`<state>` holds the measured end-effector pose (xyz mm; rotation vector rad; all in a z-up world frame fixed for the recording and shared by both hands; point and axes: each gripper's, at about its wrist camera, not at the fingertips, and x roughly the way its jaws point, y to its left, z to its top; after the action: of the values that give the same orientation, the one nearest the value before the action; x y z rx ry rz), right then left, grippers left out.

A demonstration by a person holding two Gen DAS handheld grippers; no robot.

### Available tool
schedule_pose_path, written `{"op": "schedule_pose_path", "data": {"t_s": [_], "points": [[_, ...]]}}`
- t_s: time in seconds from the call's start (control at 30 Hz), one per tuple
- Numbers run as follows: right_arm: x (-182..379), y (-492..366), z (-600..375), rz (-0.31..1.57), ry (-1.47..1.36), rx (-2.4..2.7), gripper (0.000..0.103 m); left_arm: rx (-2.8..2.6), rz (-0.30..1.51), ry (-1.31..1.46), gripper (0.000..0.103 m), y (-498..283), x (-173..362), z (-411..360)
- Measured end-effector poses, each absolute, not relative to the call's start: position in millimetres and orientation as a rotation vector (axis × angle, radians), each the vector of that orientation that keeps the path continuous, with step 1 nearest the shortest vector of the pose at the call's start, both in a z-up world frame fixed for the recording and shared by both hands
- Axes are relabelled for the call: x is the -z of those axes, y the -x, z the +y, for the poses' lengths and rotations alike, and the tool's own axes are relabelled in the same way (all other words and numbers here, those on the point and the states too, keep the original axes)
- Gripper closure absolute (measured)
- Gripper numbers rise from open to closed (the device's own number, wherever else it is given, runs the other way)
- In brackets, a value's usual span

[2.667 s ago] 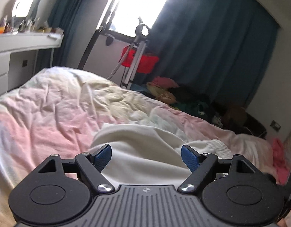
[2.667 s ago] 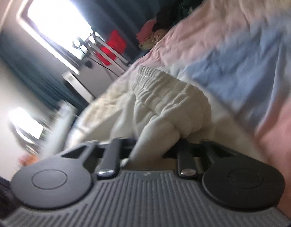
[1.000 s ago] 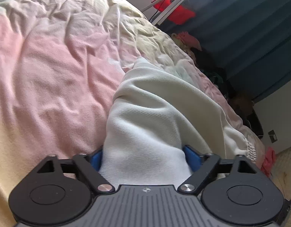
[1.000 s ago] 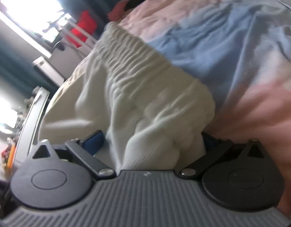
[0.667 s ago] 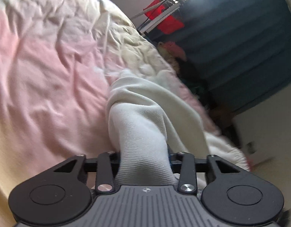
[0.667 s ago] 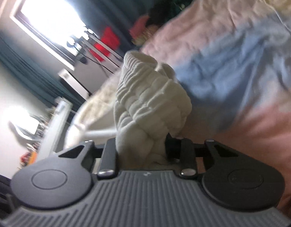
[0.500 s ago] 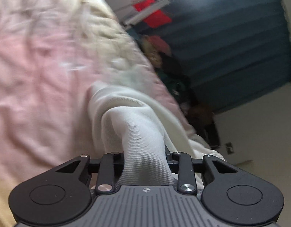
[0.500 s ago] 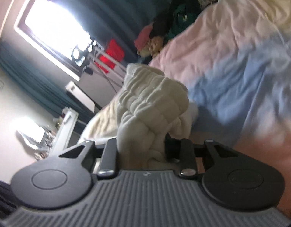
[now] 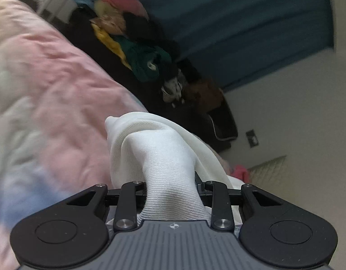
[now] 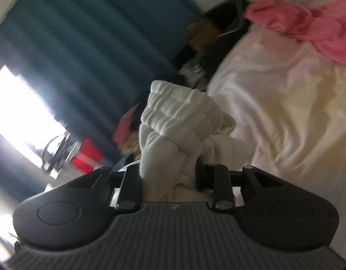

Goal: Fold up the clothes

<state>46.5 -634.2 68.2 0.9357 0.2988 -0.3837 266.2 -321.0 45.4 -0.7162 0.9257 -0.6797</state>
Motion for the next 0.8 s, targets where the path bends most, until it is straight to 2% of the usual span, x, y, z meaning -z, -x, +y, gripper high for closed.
{"op": "schedule_pose_path", "data": {"t_s": [0.17, 0.23, 0.3, 0.53, 0.6, 0.67, 0.77, 0.8], "points": [[9.5, -52.8, -663.5, 0.315, -0.993, 0.428, 0.072, 0.76, 0.95, 0.562, 0.071, -288.6, 8.5, -361.6], [41.7, -36.5, -657.3, 0.261, -1.02, 0.418, 0.072, 0.806, 0.918, 0.473, 0.069, -280.6, 22.7, -363.1], [69.5, -14.3, -643.6, 0.195, -1.049, 0.409, 0.071, 0.852, 0.828, 0.402, 0.066, -257.2, 32.5, -351.0], [138.2, 27.6, -610.4, 0.159, -1.098, 0.412, 0.065, 0.872, 0.843, 0.377, 0.054, -236.5, 89.8, -313.9], [142.7, 29.2, -607.5, 0.152, -1.093, 0.416, 0.064, 0.887, 0.849, 0.361, 0.046, -236.5, 97.6, -310.8], [139.2, 29.2, -607.5, 0.164, -1.104, 0.436, 0.061, 0.918, 0.872, 0.36, 0.044, -241.0, 97.2, -308.0], [121.0, 34.1, -600.8, 0.227, -1.115, 0.506, 0.059, 0.881, 0.883, 0.305, 0.03, -236.0, 81.0, -299.9], [113.3, 37.5, -596.5, 0.253, -1.111, 0.535, 0.059, 0.869, 0.884, 0.276, 0.029, -231.1, 73.4, -297.2]]}}
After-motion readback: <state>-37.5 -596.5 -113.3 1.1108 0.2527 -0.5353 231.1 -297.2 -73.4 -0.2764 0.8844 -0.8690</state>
